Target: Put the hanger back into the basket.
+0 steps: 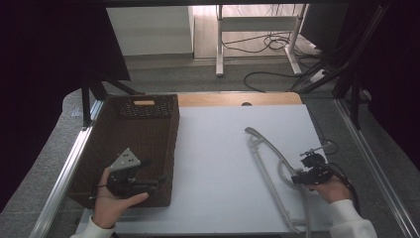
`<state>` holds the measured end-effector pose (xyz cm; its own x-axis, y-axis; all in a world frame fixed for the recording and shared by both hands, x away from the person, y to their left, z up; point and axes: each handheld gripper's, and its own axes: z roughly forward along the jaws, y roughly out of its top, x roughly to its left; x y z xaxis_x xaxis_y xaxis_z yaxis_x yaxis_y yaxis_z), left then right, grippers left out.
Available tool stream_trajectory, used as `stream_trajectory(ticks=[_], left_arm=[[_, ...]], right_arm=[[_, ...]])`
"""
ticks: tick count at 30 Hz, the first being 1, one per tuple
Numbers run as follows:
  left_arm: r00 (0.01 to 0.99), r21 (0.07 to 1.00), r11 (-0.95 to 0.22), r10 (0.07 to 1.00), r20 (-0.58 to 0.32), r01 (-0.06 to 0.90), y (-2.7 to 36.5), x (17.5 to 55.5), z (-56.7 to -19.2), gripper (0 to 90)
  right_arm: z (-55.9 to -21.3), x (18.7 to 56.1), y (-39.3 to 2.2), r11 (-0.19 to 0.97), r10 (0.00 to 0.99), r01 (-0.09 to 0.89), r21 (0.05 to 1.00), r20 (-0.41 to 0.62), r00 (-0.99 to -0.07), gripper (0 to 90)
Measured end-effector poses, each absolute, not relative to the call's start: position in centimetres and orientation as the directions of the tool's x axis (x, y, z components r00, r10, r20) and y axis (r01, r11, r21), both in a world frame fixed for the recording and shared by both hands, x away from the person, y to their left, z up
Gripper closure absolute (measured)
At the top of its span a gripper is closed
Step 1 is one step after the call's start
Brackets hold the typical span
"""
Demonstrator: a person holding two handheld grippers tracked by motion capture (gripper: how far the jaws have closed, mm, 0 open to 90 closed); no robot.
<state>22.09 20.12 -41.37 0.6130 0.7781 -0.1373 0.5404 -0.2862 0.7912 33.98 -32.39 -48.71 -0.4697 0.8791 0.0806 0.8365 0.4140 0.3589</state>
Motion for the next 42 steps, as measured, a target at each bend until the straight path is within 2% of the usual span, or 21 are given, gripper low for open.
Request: stream_trajectory(ticks=[15, 25, 26, 30, 34, 42], left_arm=[[0.61, 0.793, -0.282, 0.78, -0.138, 0.541, 20.2, 22.1, -41.4, 21.9], [0.609, 0.793, -0.282, 0.782, -0.136, 0.54, 20.3, 22.1, -41.3, 21.9], [0.608, 0.793, -0.281, 0.782, -0.137, 0.54, 20.3, 22.1, -41.4, 21.8], [0.607, 0.794, -0.28, 0.783, -0.137, 0.54, 20.4, 22.1, -41.3, 21.9], [0.606, 0.795, -0.278, 0.784, -0.137, 0.54, 20.4, 22.1, -41.3, 21.9], [0.603, 0.796, -0.276, 0.786, -0.136, 0.539, 20.6, 22.1, -41.3, 21.9]], right_arm=[[-48.8, 34.2, -31.4, 0.427, 0.89, 0.847, 0.316, 0.02, -0.456, 74.2], [-48.7, 34.4, -31.4, 0.385, 0.911, 0.872, 0.302, 0.025, -0.411, 78.5], [-48.7, 34.4, -31.5, 0.373, 0.916, 0.876, 0.307, 0.028, -0.4, 81.1], [-48.6, 34.3, -31.5, 0.382, 0.912, 0.871, 0.31, 0.024, -0.409, 82.7], [-48.5, 34.3, -31.4, 0.392, 0.909, 0.863, 0.319, 0.013, -0.417, 82.8], [-46.9, 33.9, -31.5, 0.411, 0.896, 0.805, 0.427, -0.027, -0.442, 83.0]])
